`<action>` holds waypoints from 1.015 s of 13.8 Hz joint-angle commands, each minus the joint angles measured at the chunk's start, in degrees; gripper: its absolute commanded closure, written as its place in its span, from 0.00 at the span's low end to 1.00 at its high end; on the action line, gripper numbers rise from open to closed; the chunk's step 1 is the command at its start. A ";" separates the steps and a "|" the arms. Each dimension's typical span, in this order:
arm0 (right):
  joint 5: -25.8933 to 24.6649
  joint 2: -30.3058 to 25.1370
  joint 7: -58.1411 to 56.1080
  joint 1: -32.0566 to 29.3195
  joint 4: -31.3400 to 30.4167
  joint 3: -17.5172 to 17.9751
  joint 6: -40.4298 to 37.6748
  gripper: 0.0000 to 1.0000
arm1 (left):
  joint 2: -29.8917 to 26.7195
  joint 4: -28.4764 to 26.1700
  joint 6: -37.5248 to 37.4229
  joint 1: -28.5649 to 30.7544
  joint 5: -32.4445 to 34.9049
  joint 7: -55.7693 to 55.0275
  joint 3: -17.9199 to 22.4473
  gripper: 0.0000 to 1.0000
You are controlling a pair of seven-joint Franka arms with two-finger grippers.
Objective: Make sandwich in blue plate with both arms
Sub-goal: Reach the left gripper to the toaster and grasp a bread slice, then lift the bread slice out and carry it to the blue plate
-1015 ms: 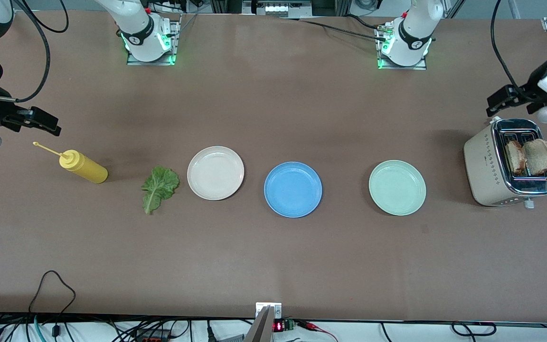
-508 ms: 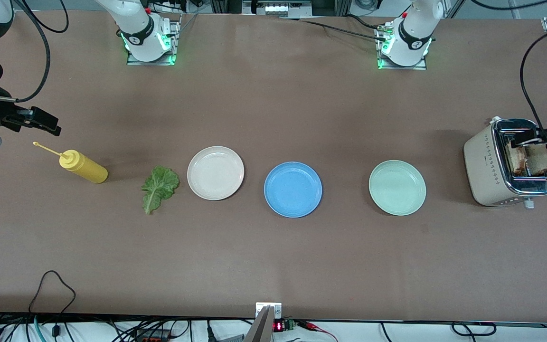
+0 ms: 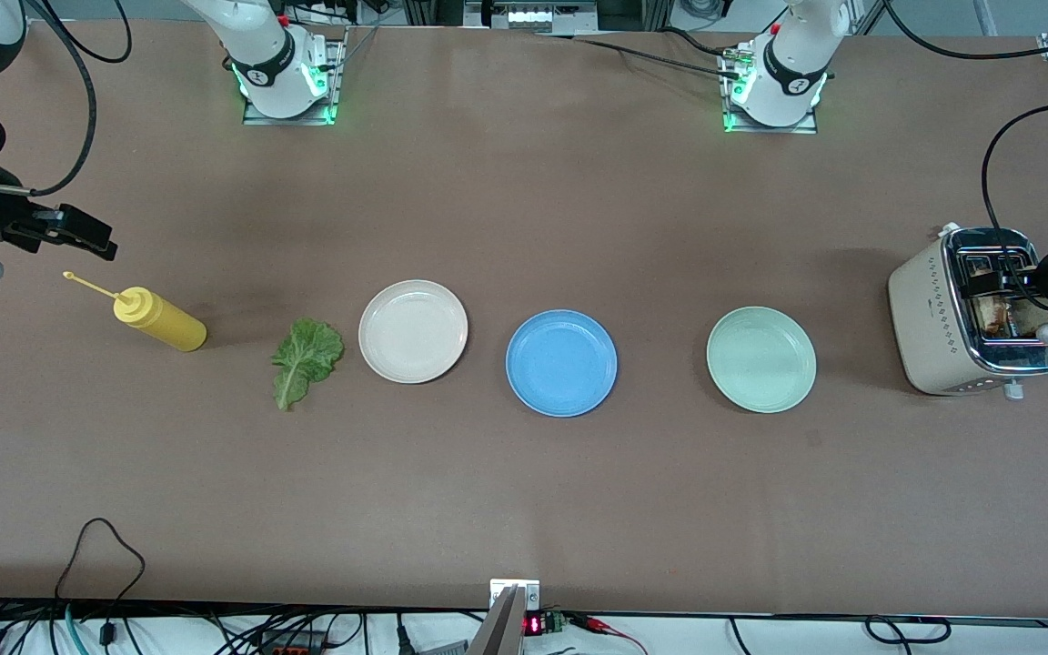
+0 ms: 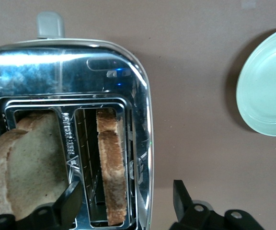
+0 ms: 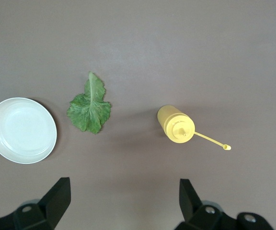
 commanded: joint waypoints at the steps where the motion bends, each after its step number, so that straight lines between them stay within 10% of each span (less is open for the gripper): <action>1: 0.74 -0.45 -0.44 -0.13 -0.20 0.10 -0.36 0.00 | 2.15 1.32 -0.47 1.98 -0.64 1.55 -0.42 0.40; 7: 0.74 -0.45 -0.44 -0.04 -0.20 0.10 -0.45 0.00 | 1.81 2.02 -1.25 2.08 -0.56 1.38 -0.86 0.99; 14: 0.74 -0.45 -0.44 0.05 -0.20 0.10 -0.36 0.00 | -0.65 23.90 -27.86 -3.01 -1.43 2.79 -4.01 0.99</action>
